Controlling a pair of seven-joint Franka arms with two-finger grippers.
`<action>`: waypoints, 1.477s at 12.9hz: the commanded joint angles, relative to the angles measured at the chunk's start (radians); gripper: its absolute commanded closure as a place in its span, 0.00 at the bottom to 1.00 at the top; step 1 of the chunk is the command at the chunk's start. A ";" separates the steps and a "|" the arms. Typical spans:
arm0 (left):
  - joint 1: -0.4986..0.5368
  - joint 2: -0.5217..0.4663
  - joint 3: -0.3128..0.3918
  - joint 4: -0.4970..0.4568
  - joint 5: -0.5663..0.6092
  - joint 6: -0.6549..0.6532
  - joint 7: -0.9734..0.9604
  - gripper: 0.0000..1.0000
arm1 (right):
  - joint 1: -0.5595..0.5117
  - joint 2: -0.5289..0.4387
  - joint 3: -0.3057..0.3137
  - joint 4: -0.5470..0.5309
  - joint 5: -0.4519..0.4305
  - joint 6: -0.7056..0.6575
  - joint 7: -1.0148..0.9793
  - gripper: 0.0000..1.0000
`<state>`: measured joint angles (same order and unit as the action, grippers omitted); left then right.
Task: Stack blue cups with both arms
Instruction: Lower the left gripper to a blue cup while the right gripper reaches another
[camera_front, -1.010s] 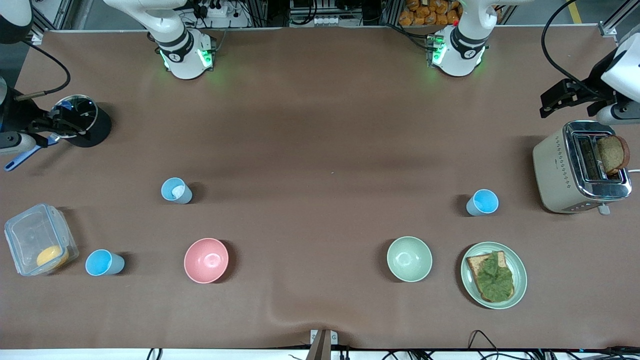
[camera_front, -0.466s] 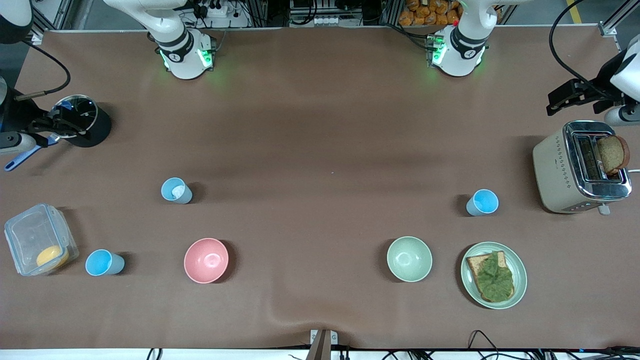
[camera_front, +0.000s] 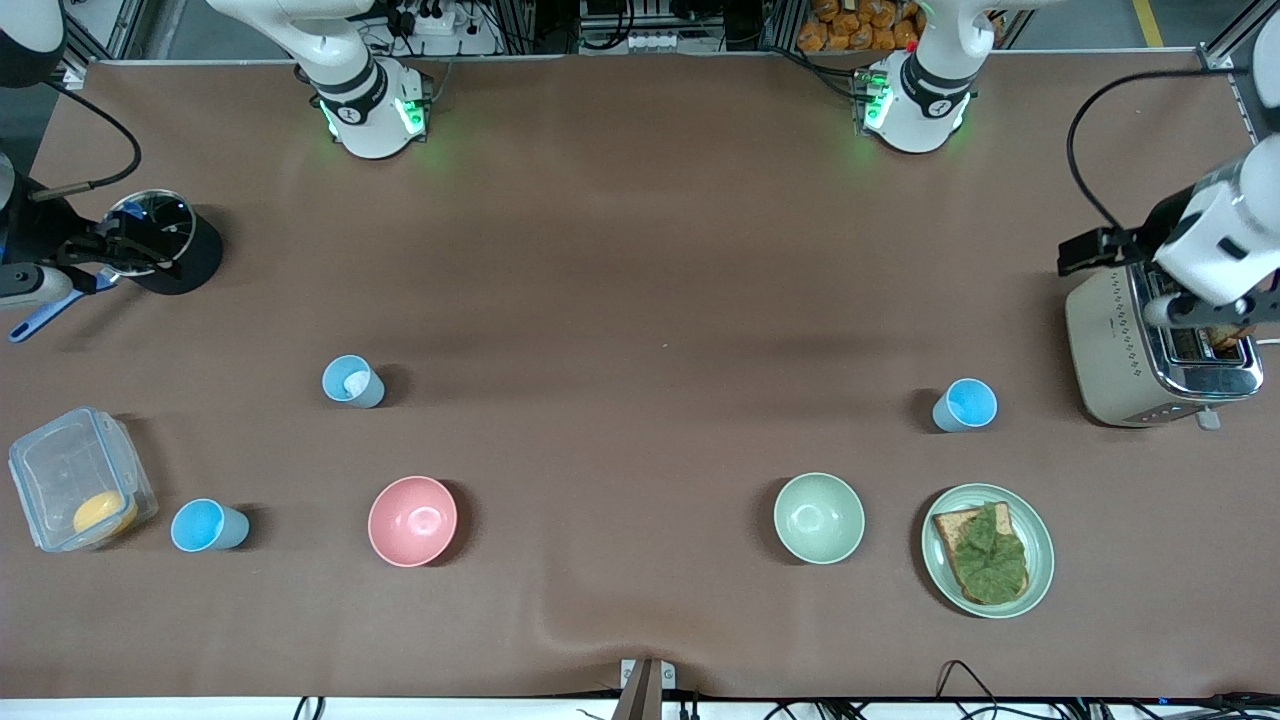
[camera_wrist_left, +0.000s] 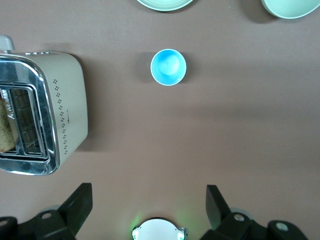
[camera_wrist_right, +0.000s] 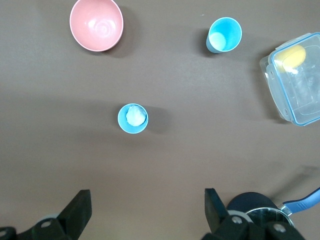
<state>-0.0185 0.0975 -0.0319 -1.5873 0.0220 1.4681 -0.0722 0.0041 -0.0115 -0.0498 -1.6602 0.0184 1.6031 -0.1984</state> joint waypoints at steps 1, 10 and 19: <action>0.006 0.031 -0.002 -0.005 0.018 0.029 0.025 0.00 | 0.005 0.007 0.001 0.019 -0.018 -0.014 0.013 0.00; 0.006 0.091 -0.005 -0.172 0.075 0.242 0.023 0.00 | 0.005 0.007 0.001 0.019 -0.018 -0.014 0.013 0.00; 0.040 0.209 -0.003 -0.289 0.075 0.521 0.023 0.00 | 0.033 0.103 0.001 0.008 -0.035 -0.018 0.014 0.00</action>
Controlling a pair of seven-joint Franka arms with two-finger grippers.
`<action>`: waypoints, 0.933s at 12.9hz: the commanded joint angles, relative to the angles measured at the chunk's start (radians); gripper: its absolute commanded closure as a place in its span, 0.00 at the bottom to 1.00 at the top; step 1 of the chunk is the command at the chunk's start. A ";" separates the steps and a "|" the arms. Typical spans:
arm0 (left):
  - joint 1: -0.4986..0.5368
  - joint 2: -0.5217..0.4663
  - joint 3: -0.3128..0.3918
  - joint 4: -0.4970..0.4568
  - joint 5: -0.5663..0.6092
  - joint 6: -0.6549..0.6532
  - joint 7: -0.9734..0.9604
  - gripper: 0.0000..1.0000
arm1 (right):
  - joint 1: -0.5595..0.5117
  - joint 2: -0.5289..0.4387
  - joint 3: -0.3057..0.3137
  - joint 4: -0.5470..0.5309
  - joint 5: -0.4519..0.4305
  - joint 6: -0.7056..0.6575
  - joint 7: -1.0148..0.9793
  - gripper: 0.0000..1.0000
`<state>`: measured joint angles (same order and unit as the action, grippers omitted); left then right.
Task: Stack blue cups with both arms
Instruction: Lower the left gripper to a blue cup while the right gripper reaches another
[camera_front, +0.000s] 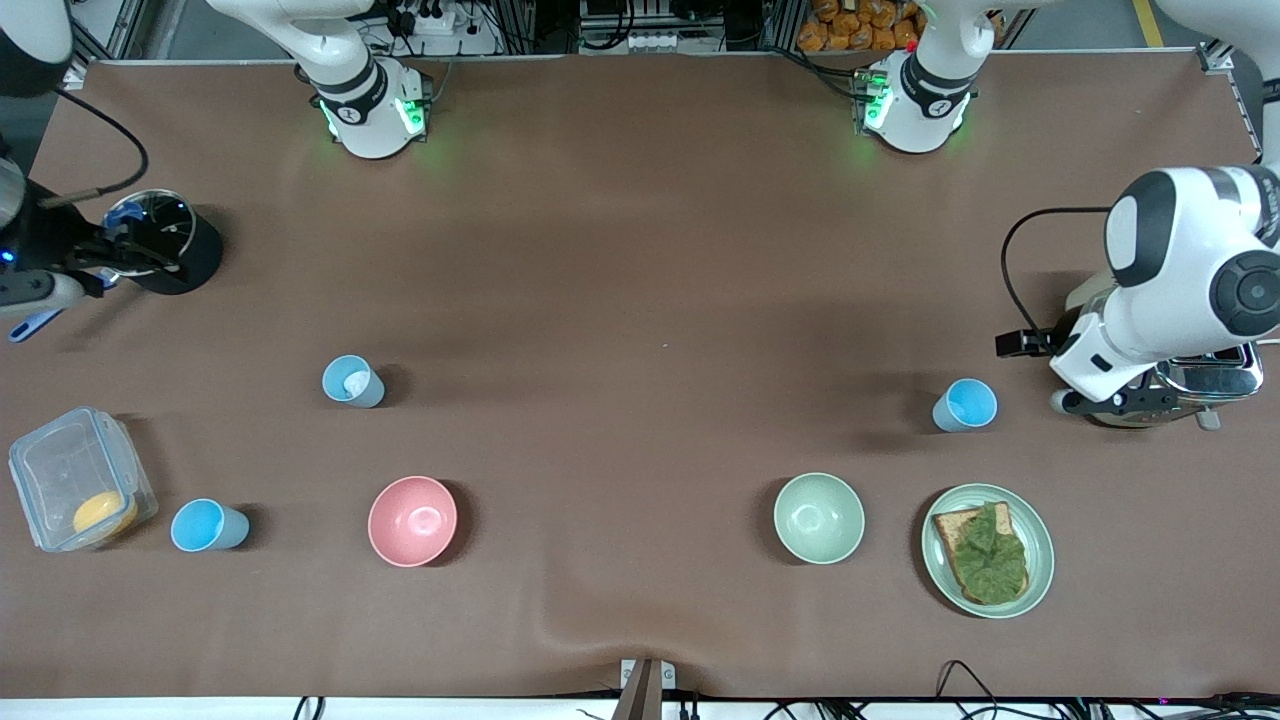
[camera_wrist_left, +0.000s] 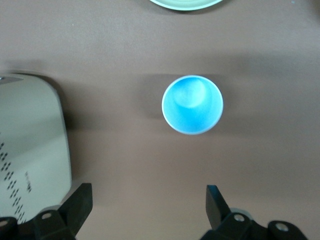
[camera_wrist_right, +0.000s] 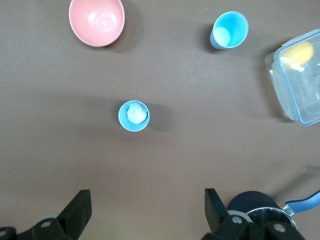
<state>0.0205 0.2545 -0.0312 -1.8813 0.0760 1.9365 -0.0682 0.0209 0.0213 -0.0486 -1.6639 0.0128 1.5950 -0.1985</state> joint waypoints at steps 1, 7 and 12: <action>-0.001 0.077 -0.003 0.013 0.021 0.073 0.013 0.00 | 0.011 0.113 -0.001 0.012 -0.022 -0.016 0.004 0.00; 0.003 0.212 -0.003 0.117 0.048 0.082 0.005 0.00 | -0.016 0.350 -0.002 -0.017 0.045 0.190 0.008 0.00; 0.004 0.279 -0.004 0.188 0.048 0.082 0.011 0.00 | -0.030 0.367 -0.002 -0.180 0.100 0.381 0.004 0.00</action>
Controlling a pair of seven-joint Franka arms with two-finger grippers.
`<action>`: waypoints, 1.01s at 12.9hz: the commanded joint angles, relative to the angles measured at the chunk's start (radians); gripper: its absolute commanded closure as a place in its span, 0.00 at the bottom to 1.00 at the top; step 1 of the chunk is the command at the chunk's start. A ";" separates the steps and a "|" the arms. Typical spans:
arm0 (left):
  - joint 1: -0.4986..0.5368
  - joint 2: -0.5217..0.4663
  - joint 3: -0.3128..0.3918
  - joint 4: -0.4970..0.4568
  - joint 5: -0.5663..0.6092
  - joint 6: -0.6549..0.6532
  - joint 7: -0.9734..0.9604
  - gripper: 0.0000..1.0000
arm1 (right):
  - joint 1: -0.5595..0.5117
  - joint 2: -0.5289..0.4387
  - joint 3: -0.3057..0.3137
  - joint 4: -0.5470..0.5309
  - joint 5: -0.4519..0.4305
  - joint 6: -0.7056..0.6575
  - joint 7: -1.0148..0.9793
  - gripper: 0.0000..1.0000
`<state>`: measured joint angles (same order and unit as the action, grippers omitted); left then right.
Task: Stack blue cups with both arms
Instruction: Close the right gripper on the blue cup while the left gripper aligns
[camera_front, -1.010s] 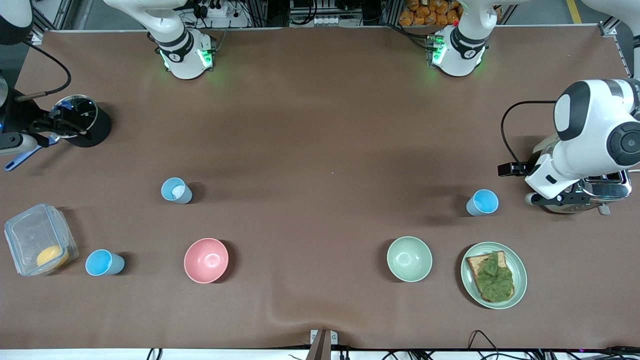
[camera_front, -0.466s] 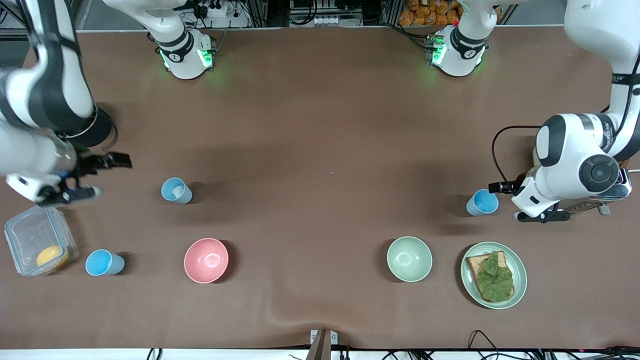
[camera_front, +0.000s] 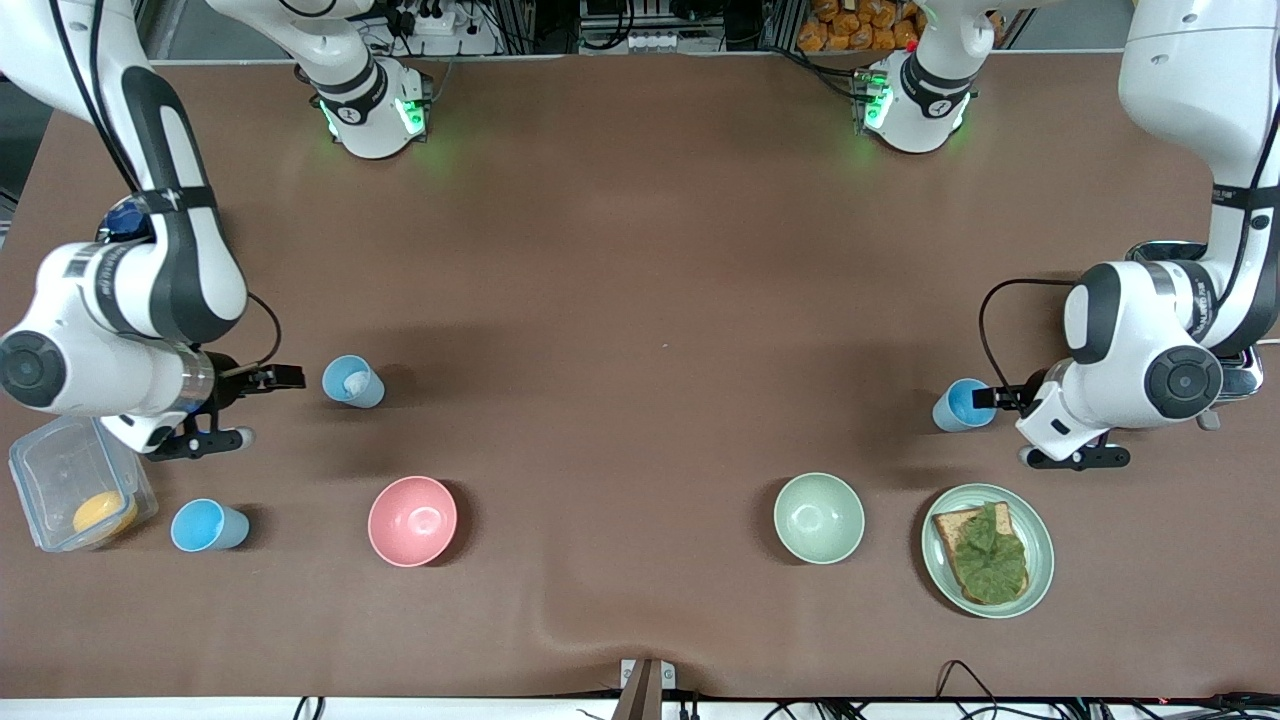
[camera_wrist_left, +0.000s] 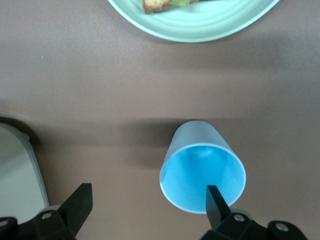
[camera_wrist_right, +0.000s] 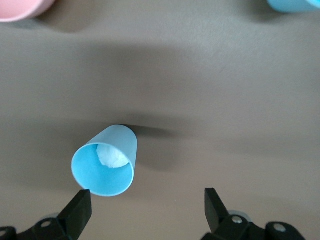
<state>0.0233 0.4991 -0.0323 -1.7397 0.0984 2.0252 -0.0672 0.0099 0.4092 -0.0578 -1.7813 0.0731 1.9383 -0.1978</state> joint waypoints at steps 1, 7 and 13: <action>0.004 0.038 -0.001 0.048 0.026 -0.006 0.018 0.00 | -0.019 -0.015 0.007 -0.085 0.053 0.059 0.003 0.00; 0.001 0.079 0.002 0.074 0.040 -0.016 0.012 0.00 | -0.018 0.010 0.009 -0.171 0.099 0.100 0.003 0.00; -0.006 0.098 0.002 0.074 0.041 -0.036 0.006 0.00 | -0.004 0.052 0.009 -0.194 0.116 0.221 0.001 0.61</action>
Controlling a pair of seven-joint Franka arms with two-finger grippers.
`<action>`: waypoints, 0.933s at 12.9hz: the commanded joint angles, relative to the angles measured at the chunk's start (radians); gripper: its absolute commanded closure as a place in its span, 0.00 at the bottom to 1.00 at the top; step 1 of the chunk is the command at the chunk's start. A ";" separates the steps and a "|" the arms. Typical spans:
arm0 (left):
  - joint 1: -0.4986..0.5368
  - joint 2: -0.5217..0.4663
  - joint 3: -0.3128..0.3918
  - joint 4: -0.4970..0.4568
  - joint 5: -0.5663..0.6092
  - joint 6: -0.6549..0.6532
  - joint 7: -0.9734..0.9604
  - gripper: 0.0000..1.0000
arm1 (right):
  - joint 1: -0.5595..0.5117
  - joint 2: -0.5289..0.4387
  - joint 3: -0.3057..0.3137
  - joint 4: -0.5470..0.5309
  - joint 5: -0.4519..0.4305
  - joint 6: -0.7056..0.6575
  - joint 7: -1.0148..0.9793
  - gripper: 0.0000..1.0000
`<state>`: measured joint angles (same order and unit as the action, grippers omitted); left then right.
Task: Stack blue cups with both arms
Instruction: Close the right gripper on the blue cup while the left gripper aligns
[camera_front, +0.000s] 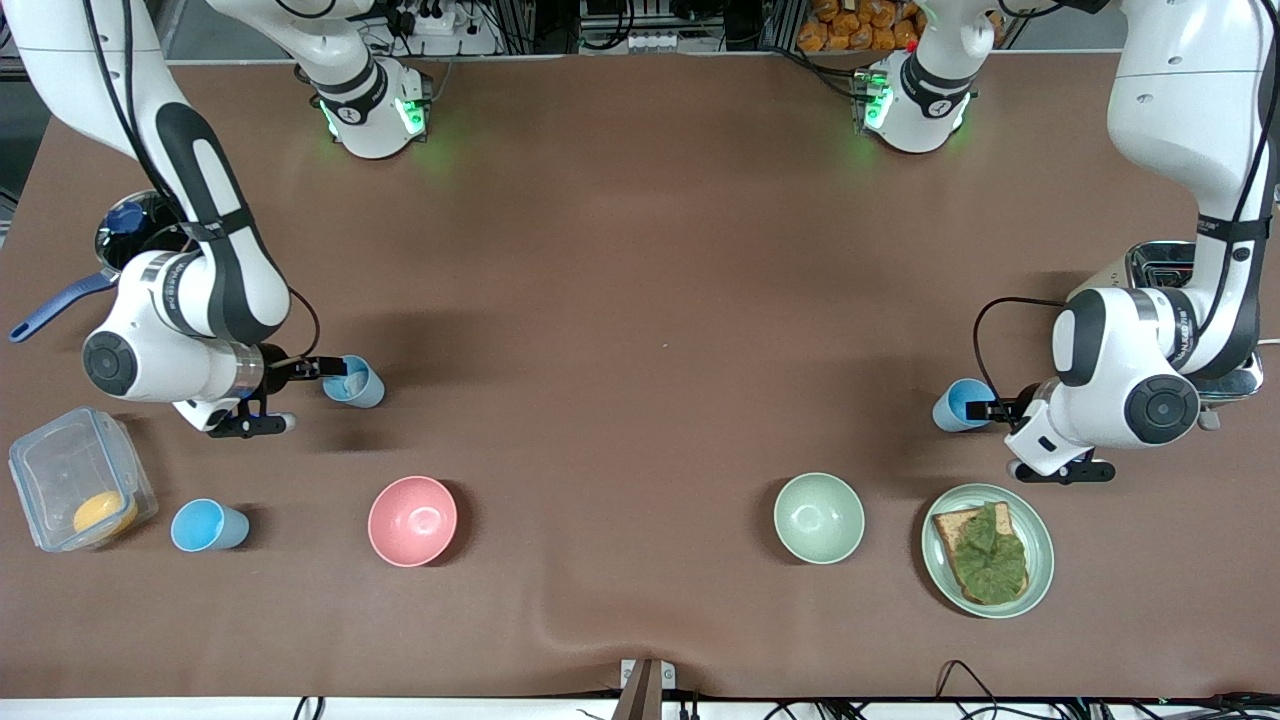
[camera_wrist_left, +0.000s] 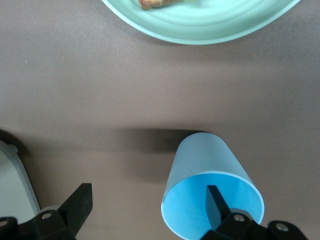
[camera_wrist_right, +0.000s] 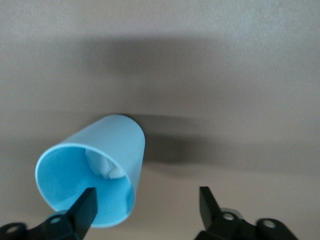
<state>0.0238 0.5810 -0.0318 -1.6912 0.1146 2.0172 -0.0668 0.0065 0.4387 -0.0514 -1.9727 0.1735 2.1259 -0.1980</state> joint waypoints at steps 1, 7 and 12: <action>-0.010 0.016 0.001 0.025 0.025 -0.031 0.004 0.00 | -0.003 0.034 0.002 -0.003 0.015 0.032 0.005 0.84; -0.008 0.022 0.001 0.025 0.025 -0.031 0.004 0.00 | -0.011 0.035 0.002 0.024 0.040 -0.015 0.009 1.00; -0.007 0.025 0.001 0.025 0.025 -0.037 0.005 0.00 | -0.005 0.014 0.004 0.126 0.090 -0.249 0.011 1.00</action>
<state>0.0177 0.5937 -0.0321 -1.6883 0.1146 2.0041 -0.0668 0.0038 0.4744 -0.0527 -1.8785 0.2234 1.9638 -0.1969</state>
